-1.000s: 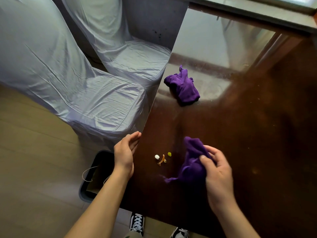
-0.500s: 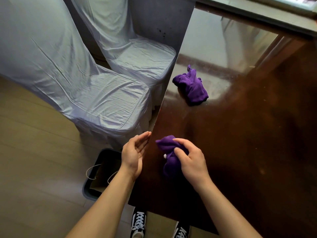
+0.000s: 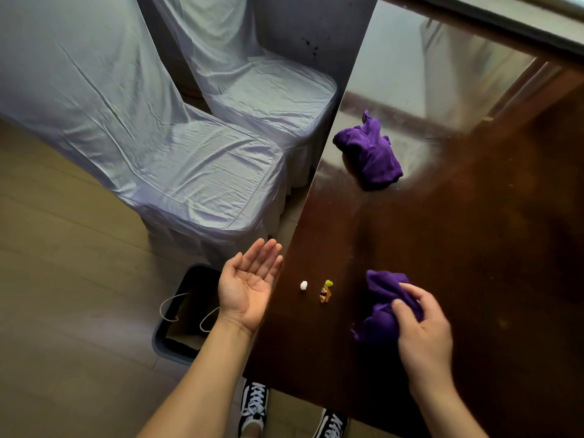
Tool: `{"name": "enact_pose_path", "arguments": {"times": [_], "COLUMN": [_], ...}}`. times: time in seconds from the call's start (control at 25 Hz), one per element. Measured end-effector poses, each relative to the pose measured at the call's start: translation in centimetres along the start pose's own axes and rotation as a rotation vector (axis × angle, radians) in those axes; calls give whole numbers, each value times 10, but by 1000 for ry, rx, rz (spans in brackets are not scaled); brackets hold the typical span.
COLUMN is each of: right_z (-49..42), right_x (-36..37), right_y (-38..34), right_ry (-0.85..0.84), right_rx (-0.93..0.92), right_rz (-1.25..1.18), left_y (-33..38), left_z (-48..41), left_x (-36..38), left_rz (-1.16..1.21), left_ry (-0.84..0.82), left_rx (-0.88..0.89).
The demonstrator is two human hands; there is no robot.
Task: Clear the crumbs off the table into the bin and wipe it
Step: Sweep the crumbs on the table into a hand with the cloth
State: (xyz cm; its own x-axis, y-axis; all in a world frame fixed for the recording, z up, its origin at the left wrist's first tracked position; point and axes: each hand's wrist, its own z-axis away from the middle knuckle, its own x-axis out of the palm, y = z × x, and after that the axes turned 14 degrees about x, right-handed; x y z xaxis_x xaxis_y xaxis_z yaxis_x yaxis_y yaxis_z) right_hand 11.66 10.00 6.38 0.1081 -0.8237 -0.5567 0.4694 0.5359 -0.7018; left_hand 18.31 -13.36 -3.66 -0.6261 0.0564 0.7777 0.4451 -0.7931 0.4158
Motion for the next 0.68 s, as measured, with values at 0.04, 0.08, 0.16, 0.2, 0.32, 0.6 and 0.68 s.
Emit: {"name": "enact_pose_path", "arguments": {"times": [0.04,0.08,0.16,0.2,0.32,0.6,0.68], "right_z": [6,12,24,29,36,5,0], "right_x": [14,29,57,67,74,9,8], "right_y": [-1,-4,-15,-21,-32,-5,6], "right_ry": [-15,-58,-211,-300,-432,-236,-109], "right_rx": [-38,-51,-12,10,5,105,100], "right_rz": [9,-13,-102,-145,-232,-335,-249], "left_y": [0,0,-1,-1,-1,-2,-3], "left_z": [-1,-3,-3,-2,-2,-2,-1], "left_x": [-2,-3,-4,-3,0,-2,-2], "left_rz": [-13,-21,-2,17,49,85,83], "left_ry": [13,27,34,27,37,64,65], "left_rx": [5,5,-19,-34,-64,-91,-96]}}
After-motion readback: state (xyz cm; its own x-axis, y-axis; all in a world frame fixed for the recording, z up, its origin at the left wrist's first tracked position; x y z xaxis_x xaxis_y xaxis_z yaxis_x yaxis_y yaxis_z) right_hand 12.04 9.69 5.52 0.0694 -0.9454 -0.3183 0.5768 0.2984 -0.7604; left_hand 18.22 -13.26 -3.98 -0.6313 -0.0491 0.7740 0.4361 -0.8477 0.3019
